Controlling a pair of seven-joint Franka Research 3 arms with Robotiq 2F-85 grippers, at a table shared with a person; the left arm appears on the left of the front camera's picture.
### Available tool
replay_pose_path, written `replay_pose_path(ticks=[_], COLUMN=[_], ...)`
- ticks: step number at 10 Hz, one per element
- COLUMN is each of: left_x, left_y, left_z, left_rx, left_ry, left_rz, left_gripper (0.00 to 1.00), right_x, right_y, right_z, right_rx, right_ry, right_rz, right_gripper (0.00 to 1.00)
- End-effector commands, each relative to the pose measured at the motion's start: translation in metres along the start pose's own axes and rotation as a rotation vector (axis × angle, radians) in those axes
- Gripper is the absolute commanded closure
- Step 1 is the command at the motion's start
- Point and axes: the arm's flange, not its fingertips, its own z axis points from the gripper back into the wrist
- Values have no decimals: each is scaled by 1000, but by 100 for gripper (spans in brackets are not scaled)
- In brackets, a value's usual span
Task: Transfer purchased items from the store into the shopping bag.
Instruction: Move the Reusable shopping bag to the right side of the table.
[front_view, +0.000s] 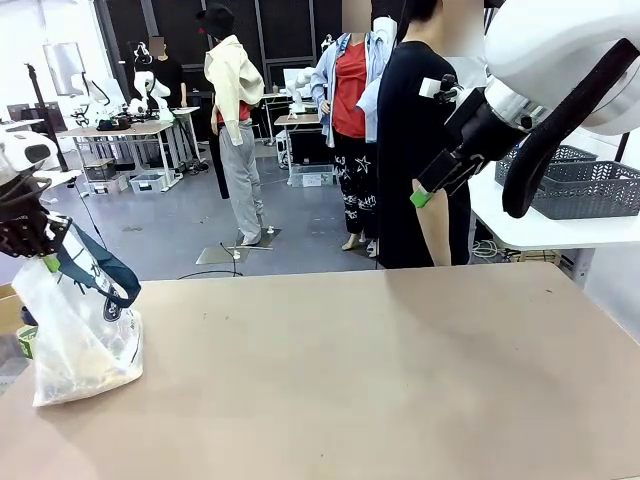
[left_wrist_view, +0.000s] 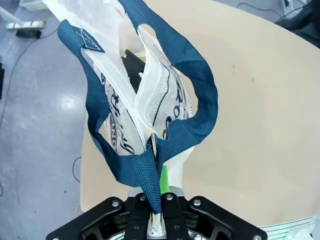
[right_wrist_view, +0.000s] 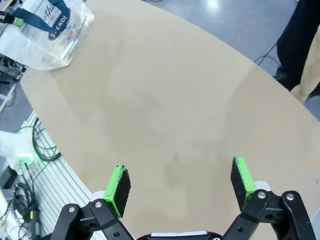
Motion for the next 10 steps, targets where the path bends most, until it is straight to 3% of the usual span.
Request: replay_pose_path(ticks=[1, 5, 6, 10], left_x=[1, 1, 0, 6], left_y=[-1, -1, -2, -12], left_z=[-1, -1, 0, 17], left_rx=[-1, -1, 1, 42], left_ry=[1, 1, -1, -23], left_rz=[-20, -20, -8, -24], left_gripper=[100, 100, 91, 14], right_x=[-1, -1, -1, -1], right_y=[2, 2, 2, 2], right_z=[0, 0, 0, 0], right_rx=[-7, -7, -7, -7], right_ry=[17, 17, 17, 17], right_rz=[-11, -11, -11, -11], right_gripper=[0, 0, 0, 0])
